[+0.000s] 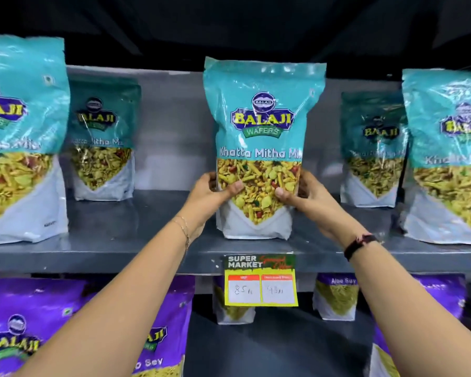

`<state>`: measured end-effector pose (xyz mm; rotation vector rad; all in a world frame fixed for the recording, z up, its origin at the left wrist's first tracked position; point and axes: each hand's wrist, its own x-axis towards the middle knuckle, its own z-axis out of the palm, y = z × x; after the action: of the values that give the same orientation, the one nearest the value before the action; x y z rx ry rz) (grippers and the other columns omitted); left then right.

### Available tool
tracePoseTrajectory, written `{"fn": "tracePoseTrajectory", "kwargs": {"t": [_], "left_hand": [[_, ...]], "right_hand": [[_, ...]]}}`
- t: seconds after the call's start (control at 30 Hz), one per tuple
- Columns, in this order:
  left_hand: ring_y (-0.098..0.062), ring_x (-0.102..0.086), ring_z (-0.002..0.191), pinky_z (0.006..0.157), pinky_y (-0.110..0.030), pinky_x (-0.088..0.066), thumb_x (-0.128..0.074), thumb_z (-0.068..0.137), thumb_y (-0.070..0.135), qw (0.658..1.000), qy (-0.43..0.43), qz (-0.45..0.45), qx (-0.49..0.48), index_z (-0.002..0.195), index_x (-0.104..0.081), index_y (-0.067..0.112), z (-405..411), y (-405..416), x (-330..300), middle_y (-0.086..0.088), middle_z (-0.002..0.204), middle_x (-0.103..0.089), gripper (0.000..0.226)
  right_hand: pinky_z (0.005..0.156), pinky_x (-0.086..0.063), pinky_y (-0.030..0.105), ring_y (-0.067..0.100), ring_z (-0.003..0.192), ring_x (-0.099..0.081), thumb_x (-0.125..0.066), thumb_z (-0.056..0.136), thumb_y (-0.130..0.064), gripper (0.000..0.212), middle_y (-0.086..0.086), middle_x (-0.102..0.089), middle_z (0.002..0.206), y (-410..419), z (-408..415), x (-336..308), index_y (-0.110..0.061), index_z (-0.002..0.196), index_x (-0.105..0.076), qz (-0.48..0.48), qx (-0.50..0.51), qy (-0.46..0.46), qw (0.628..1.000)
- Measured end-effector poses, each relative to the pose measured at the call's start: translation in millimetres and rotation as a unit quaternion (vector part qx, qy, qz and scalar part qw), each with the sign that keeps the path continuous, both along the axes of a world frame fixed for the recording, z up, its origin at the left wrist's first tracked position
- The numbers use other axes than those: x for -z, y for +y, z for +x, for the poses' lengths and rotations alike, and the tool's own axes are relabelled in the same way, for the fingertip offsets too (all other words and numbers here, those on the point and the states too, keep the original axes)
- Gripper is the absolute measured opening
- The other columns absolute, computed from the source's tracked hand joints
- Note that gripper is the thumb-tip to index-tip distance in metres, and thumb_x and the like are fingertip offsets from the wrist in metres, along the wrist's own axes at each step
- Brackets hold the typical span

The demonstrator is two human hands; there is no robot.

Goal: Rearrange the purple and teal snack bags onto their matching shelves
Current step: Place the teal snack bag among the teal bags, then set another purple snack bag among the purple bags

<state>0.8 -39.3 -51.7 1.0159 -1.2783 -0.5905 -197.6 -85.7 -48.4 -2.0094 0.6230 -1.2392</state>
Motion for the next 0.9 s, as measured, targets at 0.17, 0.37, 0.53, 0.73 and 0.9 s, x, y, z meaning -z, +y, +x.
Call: {"fn": "tracePoseTrajectory", "kwargs": {"t": [0.17,0.37,0.53,0.73,0.9], "left_hand": [[-0.012,-0.052,0.102,0.079,-0.017,-0.041,-0.07,0.059,0.042,0.999,-0.034,0.006,-0.004,0.107,-0.043,0.019,-4,12,2,0.008,0.102,-0.055,0.06],[-0.006,-0.045,0.117,0.097,-0.01,-0.031,-0.058,0.081,0.028,0.941,-0.164,-0.16,-0.249,0.123,-0.045,0.015,0,67,39,0.007,0.122,-0.049,0.045],[-0.017,-0.04,0.121,0.106,-0.025,-0.028,-0.05,0.084,0.01,0.878,-0.237,-0.209,-0.36,0.119,-0.045,0.0,25,117,132,-0.006,0.126,-0.044,0.037],[-0.018,-0.035,0.12,0.104,-0.007,-0.018,-0.057,0.077,-0.001,0.906,-0.211,-0.008,-0.366,0.12,-0.042,-0.006,75,144,257,-0.02,0.126,-0.046,0.046],[-0.034,-0.027,0.133,0.114,-0.046,-0.02,-0.068,0.07,0.001,0.938,-0.088,0.183,-0.281,0.135,-0.015,0.002,113,137,314,-0.022,0.144,-0.025,0.083]], "right_hand": [[0.109,-0.032,0.035,0.014,0.126,-0.041,-0.06,0.064,-0.051,0.088,0.005,-0.04,0.143,15,1,2,-0.018,0.135,-0.021,-0.012,0.063,0.037,0.997],[0.105,-0.027,0.015,0.002,0.128,-0.033,-0.053,0.084,-0.039,0.06,-0.009,-0.038,0.136,100,22,45,-0.016,0.134,-0.03,-0.288,0.163,-0.045,0.943],[0.107,-0.031,0.021,0.007,0.128,-0.036,-0.045,0.089,-0.025,0.042,-0.005,-0.039,0.136,141,64,136,-0.016,0.129,-0.034,-0.317,0.001,0.069,0.946],[0.105,-0.02,0.008,0.01,0.13,-0.033,-0.053,0.087,-0.025,0.049,-0.011,-0.032,0.138,112,100,246,-0.018,0.132,-0.035,-0.067,-0.012,0.185,0.98],[0.101,-0.015,0.01,0.018,0.135,-0.026,-0.066,0.078,-0.028,0.078,0.007,-0.026,0.148,82,132,300,-0.013,0.138,-0.019,0.08,-0.017,0.231,0.97]]}}
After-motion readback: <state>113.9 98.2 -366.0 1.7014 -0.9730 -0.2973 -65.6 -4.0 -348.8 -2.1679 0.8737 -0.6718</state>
